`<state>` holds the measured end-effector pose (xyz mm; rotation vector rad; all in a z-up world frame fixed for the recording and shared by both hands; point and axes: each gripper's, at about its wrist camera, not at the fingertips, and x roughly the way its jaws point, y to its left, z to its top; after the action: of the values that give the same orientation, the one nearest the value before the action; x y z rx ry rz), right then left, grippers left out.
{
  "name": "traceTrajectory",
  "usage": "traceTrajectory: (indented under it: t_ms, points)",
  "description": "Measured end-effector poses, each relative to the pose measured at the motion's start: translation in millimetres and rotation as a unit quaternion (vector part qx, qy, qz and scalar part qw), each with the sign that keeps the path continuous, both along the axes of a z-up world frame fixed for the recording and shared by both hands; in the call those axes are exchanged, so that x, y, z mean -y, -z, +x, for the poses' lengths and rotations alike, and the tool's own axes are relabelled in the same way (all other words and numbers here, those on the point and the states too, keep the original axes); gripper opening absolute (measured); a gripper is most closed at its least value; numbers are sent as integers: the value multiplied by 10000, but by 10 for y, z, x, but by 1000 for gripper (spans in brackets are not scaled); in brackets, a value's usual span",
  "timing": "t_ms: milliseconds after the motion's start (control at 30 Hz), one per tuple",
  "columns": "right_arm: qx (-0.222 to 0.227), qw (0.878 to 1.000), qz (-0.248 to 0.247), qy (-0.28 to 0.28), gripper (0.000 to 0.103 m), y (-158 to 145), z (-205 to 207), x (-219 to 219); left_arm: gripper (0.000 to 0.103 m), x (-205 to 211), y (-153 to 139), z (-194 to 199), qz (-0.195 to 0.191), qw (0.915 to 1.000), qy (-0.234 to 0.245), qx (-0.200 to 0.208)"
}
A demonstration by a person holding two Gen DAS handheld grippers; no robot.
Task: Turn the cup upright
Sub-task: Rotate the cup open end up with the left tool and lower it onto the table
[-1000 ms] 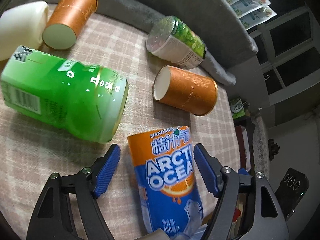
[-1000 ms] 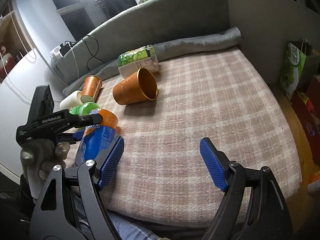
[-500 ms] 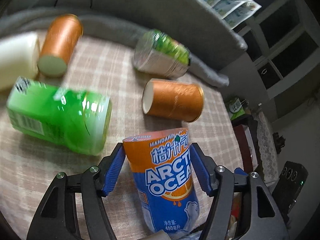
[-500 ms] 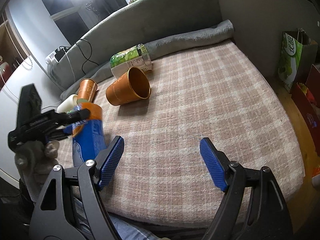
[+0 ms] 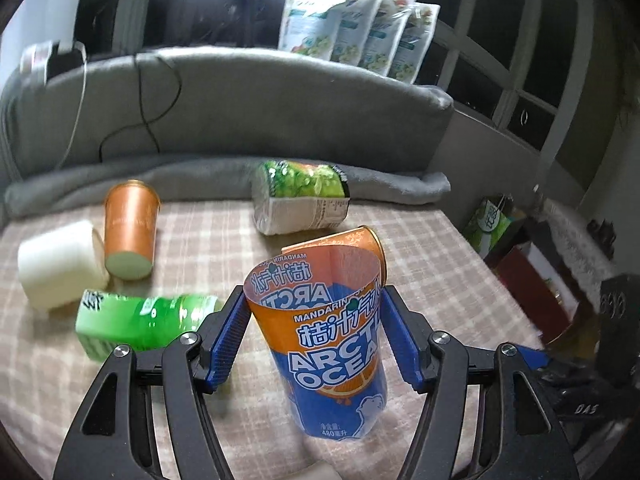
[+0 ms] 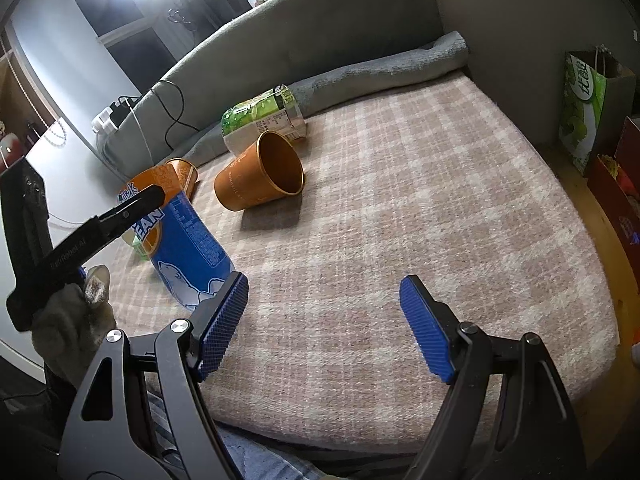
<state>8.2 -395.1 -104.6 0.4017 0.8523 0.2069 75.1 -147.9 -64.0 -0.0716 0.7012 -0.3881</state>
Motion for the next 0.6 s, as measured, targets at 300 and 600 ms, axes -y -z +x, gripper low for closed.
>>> traceTrajectory:
  t_ms: [300, 600]
  points:
    - [-30, 10000, 58, 41, 81, 17, 7, 18, 65, 204, 0, -186, 607, 9955, 190, 709]
    - [-5, 9999, 91, 51, 81, 3, -15, 13, 65, 161, -27, -151, 354, 9980, 194, 482]
